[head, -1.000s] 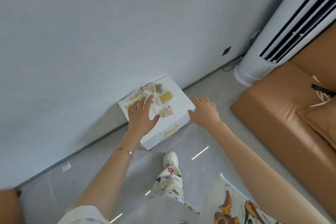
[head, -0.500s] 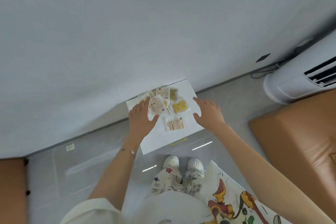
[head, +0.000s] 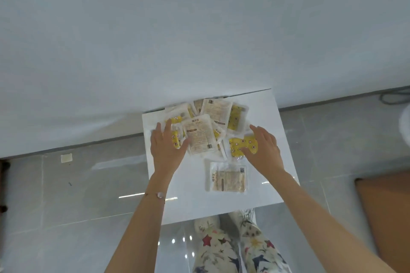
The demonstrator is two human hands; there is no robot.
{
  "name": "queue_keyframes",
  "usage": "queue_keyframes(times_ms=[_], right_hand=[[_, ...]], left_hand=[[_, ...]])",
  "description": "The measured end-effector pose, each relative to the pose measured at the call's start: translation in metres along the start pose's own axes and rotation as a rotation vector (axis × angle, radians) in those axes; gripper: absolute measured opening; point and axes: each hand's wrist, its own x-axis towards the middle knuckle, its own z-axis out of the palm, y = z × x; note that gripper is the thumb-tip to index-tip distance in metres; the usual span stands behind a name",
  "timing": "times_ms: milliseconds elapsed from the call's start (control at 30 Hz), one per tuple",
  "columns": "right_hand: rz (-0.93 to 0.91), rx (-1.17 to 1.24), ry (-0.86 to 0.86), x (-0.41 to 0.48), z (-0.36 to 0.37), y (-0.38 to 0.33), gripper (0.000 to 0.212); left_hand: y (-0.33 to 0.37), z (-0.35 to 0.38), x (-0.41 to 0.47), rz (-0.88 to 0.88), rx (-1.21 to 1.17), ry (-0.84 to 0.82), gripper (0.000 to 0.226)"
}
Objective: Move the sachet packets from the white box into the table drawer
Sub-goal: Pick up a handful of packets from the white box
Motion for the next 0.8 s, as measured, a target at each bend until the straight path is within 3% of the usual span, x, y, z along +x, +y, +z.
queue_keyframes(times_ms=[167,433,667,800], right_hand=[[0.059,0.017,0.005,0.019,0.028,0.012,0.096],[0.139,0.110,0.057,0.011,0.036,0.013,0.103],[0.280,0.426,0.030,0.003,0.030,0.021,0.099],[0.329,0.466,0.044,0.002,0.026,0.023,0.077]], left_hand=[[-0.008,0.027,0.016,-0.037,0.011,0.016,0.095],[-0.015,0.036,-0.005,-0.110,0.086,0.004,0.075],[-0.015,0.048,-0.019,-0.121,0.203,0.103,0.087],[-0.012,0.055,-0.018,-0.172,0.123,0.137,0.068]])
